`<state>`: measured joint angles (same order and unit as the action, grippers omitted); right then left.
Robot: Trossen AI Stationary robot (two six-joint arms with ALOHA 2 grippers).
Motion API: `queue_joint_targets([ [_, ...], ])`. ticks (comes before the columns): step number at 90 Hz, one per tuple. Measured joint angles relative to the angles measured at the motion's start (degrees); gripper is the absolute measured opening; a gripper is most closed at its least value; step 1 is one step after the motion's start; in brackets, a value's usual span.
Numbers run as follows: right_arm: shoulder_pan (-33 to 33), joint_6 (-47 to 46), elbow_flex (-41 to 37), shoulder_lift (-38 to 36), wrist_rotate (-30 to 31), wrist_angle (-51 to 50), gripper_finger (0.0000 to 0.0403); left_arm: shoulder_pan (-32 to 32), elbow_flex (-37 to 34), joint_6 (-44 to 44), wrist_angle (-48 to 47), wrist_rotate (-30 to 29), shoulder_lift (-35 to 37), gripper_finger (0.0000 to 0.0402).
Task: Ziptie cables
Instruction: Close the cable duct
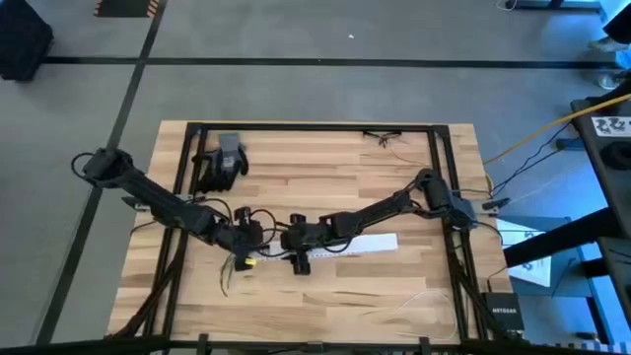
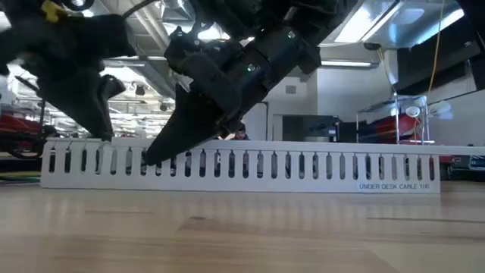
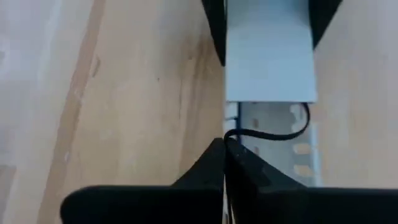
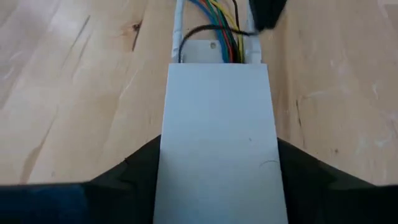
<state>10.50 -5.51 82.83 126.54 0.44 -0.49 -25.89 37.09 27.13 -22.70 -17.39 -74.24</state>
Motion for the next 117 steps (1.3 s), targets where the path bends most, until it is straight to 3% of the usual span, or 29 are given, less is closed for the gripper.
queue_joint_targets([
  [13, 0.0, 0.0, 0.0, 0.0, 0.0, 0.0, 0.0229, -0.1, 0.0, 3.9, 0.1, 3.8, 0.7, 0.0000],
  [43, -0.2, -0.2, 0.0, 0.0, 0.5, 0.1, 0.0229, -0.3, -7.2, 17.4, 0.7, 3.9, 0.7, 0.0000],
  [57, -0.2, 0.0, 0.0, 0.0, 0.4, 0.2, 0.0229, -0.3, -8.3, 17.1, 5.2, 3.8, 0.6, 0.0005],
  [77, -0.2, 0.0, 0.0, 0.0, 0.0, 0.2, 0.0229, -0.3, -8.3, 16.3, 6.2, 4.1, 0.6, 0.0077],
  [93, -0.1, 0.1, 0.0, 0.0, -0.1, 0.4, 0.0229, -0.2, -6.1, 12.0, 3.3, 10.5, 1.2, 0.0137],
  [106, -0.1, 0.2, 0.0, 0.1, -0.2, 0.4, 0.0229, -0.2, -2.1, 10.3, -2.5, 11.1, 3.4, 0.0160],
  [117, -0.1, 0.0, 0.0, 0.1, -0.1, 0.4, 0.0229, -0.3, -0.5, 7.6, -0.8, 9.5, 5.3, 0.0163],
])
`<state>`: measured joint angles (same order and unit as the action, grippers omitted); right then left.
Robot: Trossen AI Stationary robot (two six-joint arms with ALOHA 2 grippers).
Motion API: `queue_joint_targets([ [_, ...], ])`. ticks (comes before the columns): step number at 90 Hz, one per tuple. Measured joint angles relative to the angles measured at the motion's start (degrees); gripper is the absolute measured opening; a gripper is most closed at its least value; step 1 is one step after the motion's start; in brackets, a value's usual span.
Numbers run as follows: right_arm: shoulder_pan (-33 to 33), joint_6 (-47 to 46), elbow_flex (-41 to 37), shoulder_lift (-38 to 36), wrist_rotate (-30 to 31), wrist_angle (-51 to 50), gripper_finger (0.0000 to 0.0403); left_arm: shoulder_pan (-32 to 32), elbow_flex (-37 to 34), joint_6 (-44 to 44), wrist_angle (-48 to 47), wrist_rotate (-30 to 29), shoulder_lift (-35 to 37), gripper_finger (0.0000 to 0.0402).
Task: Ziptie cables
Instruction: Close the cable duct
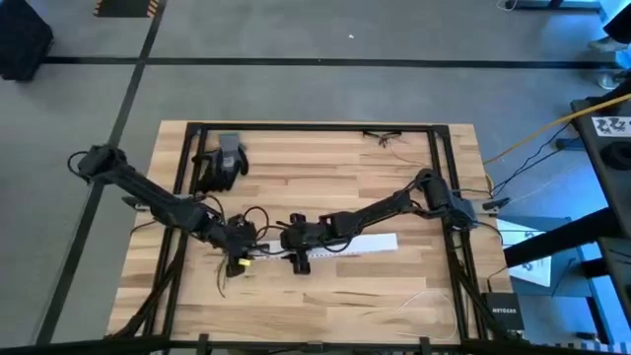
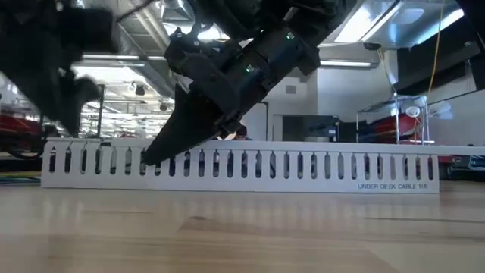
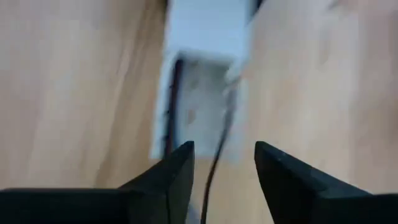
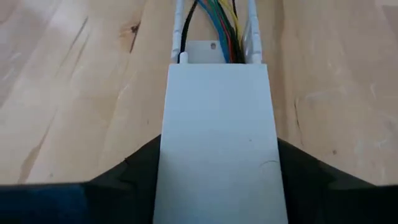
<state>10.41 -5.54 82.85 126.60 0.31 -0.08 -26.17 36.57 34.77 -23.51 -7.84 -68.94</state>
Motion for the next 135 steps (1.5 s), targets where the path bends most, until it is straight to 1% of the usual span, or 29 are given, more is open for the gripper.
queue_joint_targets([
  [10, 0.0, 0.0, 0.0, 0.0, 0.0, 0.0, 0.0229, 0.0, 0.0, -2.6, 3.2, -2.5, 0.4, 0.0157],
  [25, 0.0, 0.0, 0.0, 0.0, 0.1, 0.0, 0.0229, -0.1, -0.5, -3.1, 3.2, -2.6, 0.2, 0.0153],
  [40, 0.0, 0.0, 0.0, 0.0, 0.1, 0.0, 0.0229, -0.1, -2.5, -2.9, 4.3, -2.6, 0.2, 0.0161],
  [53, 0.0, 0.1, 0.0, 0.0, 0.1, 0.0, 0.0229, 0.4, -2.5, -5.1, 5.0, -3.1, 0.1, 0.0164],
  [70, 0.0, 0.1, 0.0, 0.0, 0.1, 0.0, 0.0229, 1.3, -2.5, -5.4, 5.4, -3.6, 0.1, 0.0163],
  [76, 0.0, 0.1, 0.0, 0.0, 0.1, 0.1, 0.0229, 2.5, -2.5, -6.6, 5.4, -3.7, 0.1, 0.0174],
  [85, -0.2, 0.6, 0.0, 0.0, 0.0, 0.1, 0.0229, 4.2, -2.5, -8.5, 5.6, -3.3, 0.1, 0.0202],
  [98, -0.5, 0.7, 0.0, 0.0, 0.0, 0.1, 0.0229, 5.5, -2.5, -10.3, 5.7, 0.8, 0.1, 0.0252],
  [106, -0.4, 0.8, 0.0, 0.0, 0.1, 0.1, 0.0229, 5.2, -2.5, -9.6, 5.5, 2.5, 0.1, 0.0274],
  [121, -0.4, 1.0, 0.0, 0.0, 0.1, 0.1, 0.0229, 3.8, -2.5, -7.7, 1.8, 0.8, -1.5, 0.0285],
  [135, -0.4, 1.0, 0.0, 0.0, 0.1, 0.1, 0.0229, 3.0, -2.5, -6.2, 3.2, 0.4, -4.3, 0.0285],
])
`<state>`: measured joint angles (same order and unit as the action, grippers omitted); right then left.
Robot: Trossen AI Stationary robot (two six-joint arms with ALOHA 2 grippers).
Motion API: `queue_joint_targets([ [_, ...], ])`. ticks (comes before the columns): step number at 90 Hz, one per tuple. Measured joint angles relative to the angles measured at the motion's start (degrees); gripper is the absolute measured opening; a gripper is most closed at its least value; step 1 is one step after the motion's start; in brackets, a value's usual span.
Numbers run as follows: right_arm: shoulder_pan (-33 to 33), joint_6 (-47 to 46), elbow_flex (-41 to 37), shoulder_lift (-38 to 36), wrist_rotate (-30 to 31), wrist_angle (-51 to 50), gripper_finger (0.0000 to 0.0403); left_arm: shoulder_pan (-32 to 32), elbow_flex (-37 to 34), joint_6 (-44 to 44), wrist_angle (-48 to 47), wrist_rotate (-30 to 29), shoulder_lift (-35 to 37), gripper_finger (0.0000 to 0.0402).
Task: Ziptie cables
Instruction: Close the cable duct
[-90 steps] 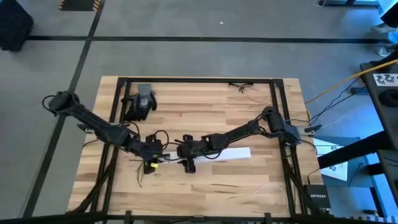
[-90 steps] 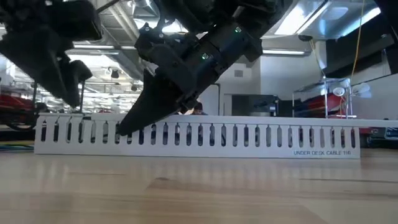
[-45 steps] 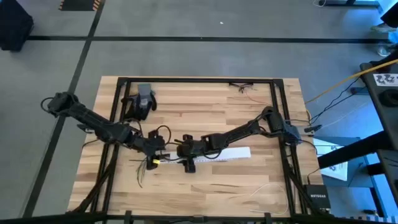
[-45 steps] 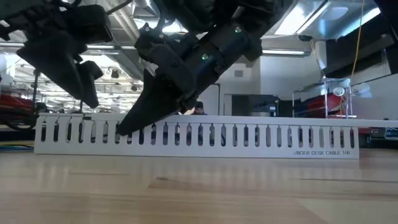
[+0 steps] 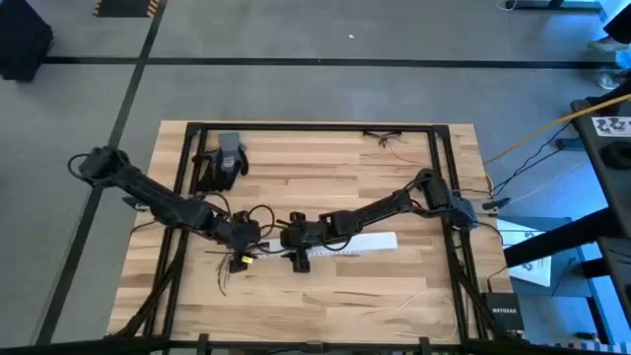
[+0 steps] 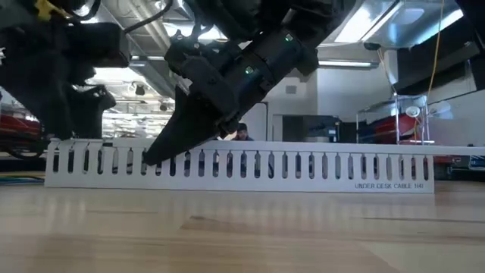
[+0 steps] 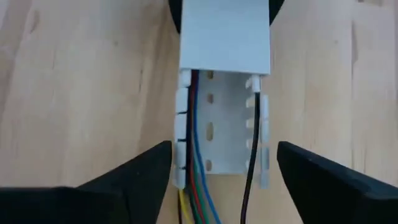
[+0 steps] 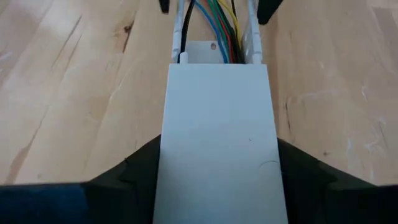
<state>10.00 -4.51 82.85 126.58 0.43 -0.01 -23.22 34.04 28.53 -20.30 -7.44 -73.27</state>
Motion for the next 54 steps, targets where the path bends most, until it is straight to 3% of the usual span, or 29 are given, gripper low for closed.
queue_joint_targets([
  [18, 0.0, 0.1, 0.0, 0.0, -0.1, 0.0, 0.0229, -0.5, 0.0, 0.2, 2.0, -0.6, -2.7, 0.0273],
  [42, 0.0, 0.1, 0.0, 0.0, -0.1, 0.1, 0.0229, -0.8, 0.1, -0.8, 4.1, -3.6, -6.1, 0.0185],
  [54, 0.1, -0.1, -0.2, -0.1, -1.3, 0.6, 0.0229, -0.9, 0.0, -2.2, 8.4, -3.6, -8.0, 0.0161],
])
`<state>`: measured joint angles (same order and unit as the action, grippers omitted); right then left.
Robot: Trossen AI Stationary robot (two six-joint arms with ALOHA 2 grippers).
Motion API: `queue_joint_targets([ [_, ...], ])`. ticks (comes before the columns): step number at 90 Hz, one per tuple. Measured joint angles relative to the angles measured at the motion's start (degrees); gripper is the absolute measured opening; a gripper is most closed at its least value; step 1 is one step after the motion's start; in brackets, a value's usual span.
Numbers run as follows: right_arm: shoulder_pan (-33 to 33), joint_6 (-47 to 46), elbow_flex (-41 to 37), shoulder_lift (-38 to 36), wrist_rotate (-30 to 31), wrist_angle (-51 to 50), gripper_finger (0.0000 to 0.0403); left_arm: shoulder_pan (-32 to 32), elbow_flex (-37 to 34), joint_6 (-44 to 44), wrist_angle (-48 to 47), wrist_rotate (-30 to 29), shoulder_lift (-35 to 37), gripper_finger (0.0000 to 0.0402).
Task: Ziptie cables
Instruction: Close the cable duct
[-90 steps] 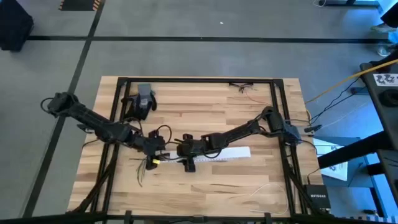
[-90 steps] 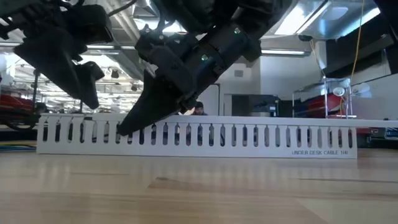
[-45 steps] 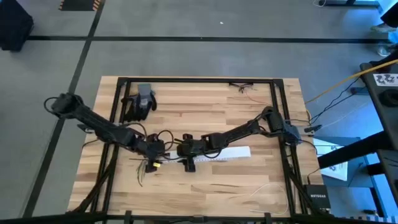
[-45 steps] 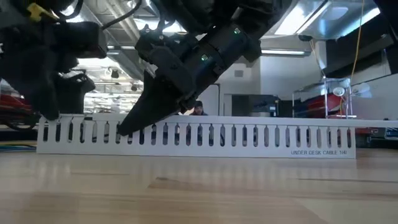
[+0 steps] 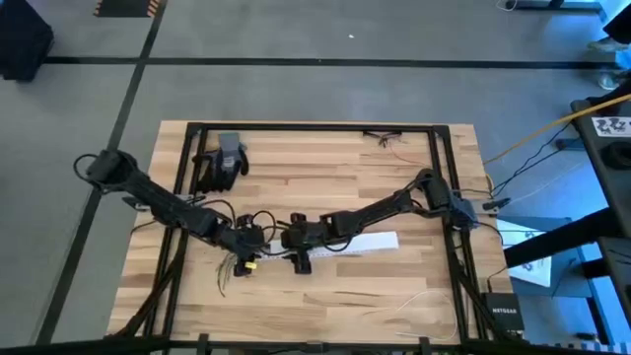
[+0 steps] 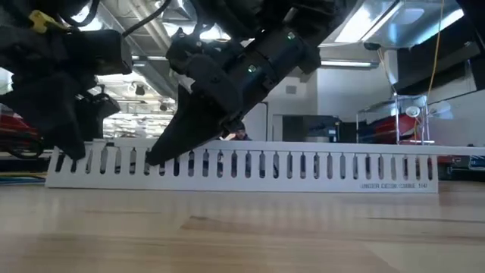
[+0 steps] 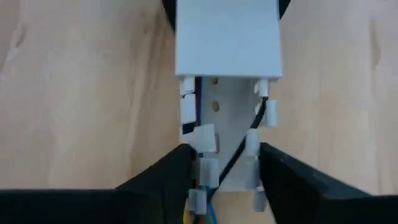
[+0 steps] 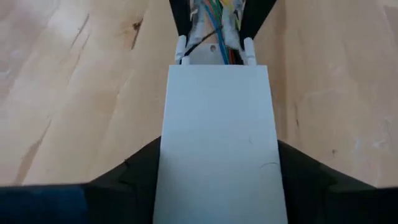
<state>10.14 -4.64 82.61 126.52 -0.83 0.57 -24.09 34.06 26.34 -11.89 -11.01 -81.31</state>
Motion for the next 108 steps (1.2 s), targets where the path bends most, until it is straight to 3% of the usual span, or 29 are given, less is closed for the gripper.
queue_joint_targets([
  [24, 0.1, -1.9, -0.1, 0.2, -1.8, 3.4, 0.0229, 0.7, -0.1, -3.9, 8.2, -0.2, -2.7, 0.0163],
  [44, 0.1, -3.0, -0.2, 0.5, -2.0, 4.3, 0.0229, 0.8, -0.2, -4.2, 9.6, -0.8, -2.7, 0.0170],
  [68, 0.0, -4.0, 0.0, 0.9, -1.9, 3.6, 0.0229, 1.1, -0.3, -4.6, 9.7, -0.7, -2.8, 0.0243],
  [82, -0.2, -2.5, 0.5, 1.2, -1.6, 4.3, 0.0229, 1.5, 2.6, -4.1, 2.5, 0.3, -0.5, 0.0278],
  [98, -0.2, -2.3, 0.5, 1.2, -1.4, 3.6, 0.0229, 0.6, 5.6, -1.0, -8.7, 0.8, 4.4, 0.0283],
  [108, -0.2, -2.4, 0.5, 1.2, -1.3, 3.2, 0.0229, -0.5, 6.2, 0.4, -8.7, 0.9, 7.1, 0.0283],
])
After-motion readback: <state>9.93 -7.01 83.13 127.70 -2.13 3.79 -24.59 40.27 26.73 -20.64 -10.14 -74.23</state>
